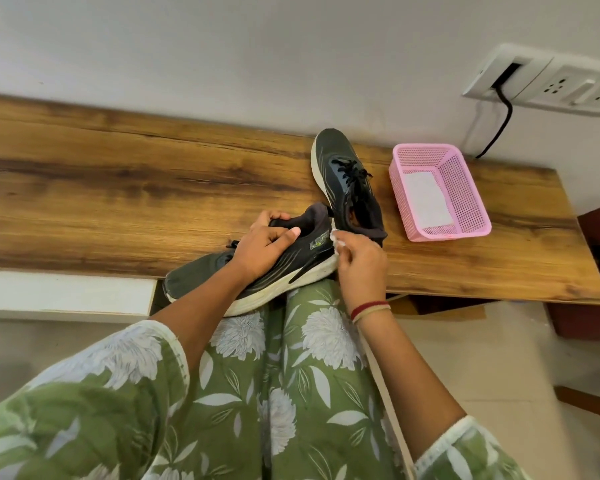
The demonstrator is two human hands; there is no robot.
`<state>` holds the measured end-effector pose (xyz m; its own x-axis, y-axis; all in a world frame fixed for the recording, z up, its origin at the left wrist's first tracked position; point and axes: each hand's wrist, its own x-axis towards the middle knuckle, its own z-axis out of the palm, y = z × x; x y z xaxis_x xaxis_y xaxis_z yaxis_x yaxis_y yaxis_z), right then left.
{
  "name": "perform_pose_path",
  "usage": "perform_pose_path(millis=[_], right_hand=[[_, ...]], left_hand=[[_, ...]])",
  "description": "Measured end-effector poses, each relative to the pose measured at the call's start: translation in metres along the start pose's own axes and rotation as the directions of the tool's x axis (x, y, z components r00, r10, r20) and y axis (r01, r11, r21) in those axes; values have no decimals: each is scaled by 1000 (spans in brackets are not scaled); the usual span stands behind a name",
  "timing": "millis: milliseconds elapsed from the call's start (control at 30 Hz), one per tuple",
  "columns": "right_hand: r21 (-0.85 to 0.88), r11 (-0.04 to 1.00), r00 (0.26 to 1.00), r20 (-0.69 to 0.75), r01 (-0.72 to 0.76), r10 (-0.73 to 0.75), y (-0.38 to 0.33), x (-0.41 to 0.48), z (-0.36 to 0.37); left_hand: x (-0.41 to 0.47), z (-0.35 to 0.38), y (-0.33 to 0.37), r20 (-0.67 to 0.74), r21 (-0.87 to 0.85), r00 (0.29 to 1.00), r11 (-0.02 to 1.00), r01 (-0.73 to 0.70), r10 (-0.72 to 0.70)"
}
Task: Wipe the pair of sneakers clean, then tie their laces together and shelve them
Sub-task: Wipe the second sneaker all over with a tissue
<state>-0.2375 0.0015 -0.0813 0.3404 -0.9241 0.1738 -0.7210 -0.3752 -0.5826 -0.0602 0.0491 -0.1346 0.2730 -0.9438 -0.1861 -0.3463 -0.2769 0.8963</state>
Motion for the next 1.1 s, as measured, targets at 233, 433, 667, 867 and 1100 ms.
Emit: perform_pose_path(millis=[233, 433, 667, 867, 1100], right_hand=[[-40, 984, 983, 70, 172, -169, -11, -20, 5], [-122, 922, 927, 122, 367, -353, -20, -36, 12], [-130, 917, 923, 133, 377, -360, -29, -30, 14], [-52, 989, 990, 27, 137, -136, -25, -13, 14], [80, 997, 997, -72, 16, -10, -8, 0, 12]], left_hand=[[1, -1, 1, 8, 1, 1000, 1000, 7, -7], [1, -1, 1, 10, -14, 1000, 1000, 17, -17], [3, -2, -1, 16, -31, 1000, 999, 27, -27], [1, -3, 3, 11, -43, 1000, 999, 28, -28], [4, -3, -1, 16, -11, 1000, 1000, 16, -16]])
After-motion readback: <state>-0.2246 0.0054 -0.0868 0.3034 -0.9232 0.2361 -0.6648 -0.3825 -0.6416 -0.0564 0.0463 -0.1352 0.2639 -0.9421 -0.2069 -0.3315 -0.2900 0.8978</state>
